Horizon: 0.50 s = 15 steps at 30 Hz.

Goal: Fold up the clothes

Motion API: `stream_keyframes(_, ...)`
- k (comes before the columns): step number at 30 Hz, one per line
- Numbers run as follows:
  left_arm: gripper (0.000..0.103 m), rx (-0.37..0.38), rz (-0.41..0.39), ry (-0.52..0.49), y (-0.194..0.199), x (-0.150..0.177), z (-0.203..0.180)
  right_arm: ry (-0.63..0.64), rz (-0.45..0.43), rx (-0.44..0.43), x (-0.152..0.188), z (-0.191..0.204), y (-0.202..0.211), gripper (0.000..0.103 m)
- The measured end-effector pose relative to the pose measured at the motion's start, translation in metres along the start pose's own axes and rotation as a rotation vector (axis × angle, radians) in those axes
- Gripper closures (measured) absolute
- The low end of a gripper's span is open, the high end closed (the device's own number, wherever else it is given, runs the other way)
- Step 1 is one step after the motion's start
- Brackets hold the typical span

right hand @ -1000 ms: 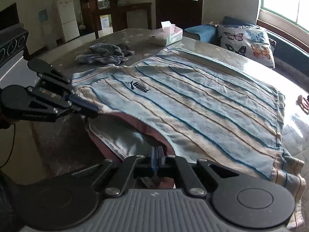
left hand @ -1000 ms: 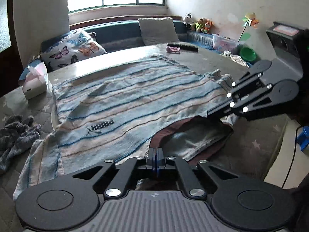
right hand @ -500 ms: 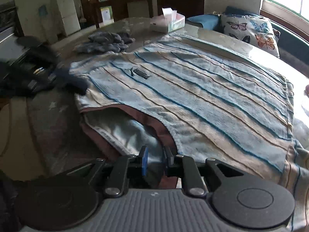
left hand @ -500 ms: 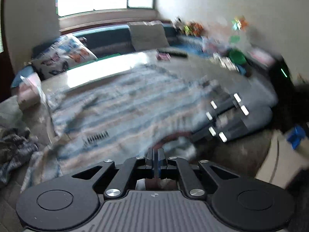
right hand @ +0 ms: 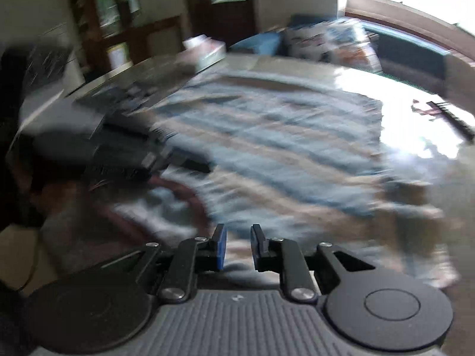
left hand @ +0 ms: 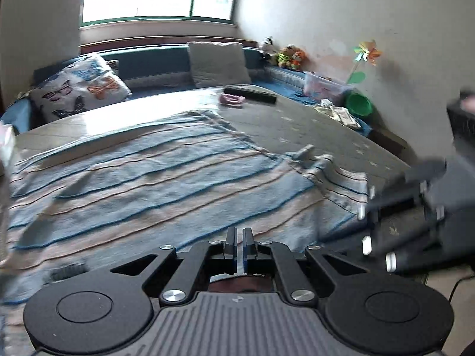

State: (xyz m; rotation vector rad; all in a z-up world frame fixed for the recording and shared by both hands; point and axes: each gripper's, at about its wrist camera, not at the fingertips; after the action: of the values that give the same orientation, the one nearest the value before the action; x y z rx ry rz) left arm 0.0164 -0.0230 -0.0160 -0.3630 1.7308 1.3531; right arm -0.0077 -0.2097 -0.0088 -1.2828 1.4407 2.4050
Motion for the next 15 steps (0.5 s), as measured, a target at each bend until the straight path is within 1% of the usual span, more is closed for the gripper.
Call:
stream_keyframes(3,0.098,0.034,0.011,-0.043,-0.008,0.002,-0.018,-0.059,-0.051,0.095,-0.006,-0.029,0.005,0.086)
stream_keyframes(6,0.098,0.063,0.025,-0.079,-0.012,0.008,-0.031,-0.121,-0.084,0.145,-0.012,-0.061,-0.001,0.086)
stream_keyframes(8,0.098,0.079,0.044,-0.096,-0.015,0.011,-0.037,-0.132,-0.085,0.171,-0.014,-0.075,-0.009,0.086)
stream_keyframes(11,0.098,0.092,0.066,-0.123,-0.018,0.017,-0.044,-0.182,-0.061,0.226,-0.009,-0.100,-0.020,0.086)
stream_keyframes(13,0.098,0.100,0.069,-0.134,-0.019,0.020,-0.046,-0.204,-0.069,0.234,-0.005,-0.109,-0.015,0.086)
stream_keyframes(15,0.098,0.112,0.068,-0.137,-0.018,0.022,-0.046,-0.206,-0.062,0.309,-0.001,-0.112,-0.008,0.085)
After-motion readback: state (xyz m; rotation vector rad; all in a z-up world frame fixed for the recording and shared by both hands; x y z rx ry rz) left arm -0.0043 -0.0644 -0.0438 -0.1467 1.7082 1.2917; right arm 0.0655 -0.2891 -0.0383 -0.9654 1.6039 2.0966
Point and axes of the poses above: each gripper's, at about its wrist camera, not at the fingertips, and y roughly against the way its jaws point, z to its left, x to its underside, and after that the axes turned 10 degrees about -x, right-handed
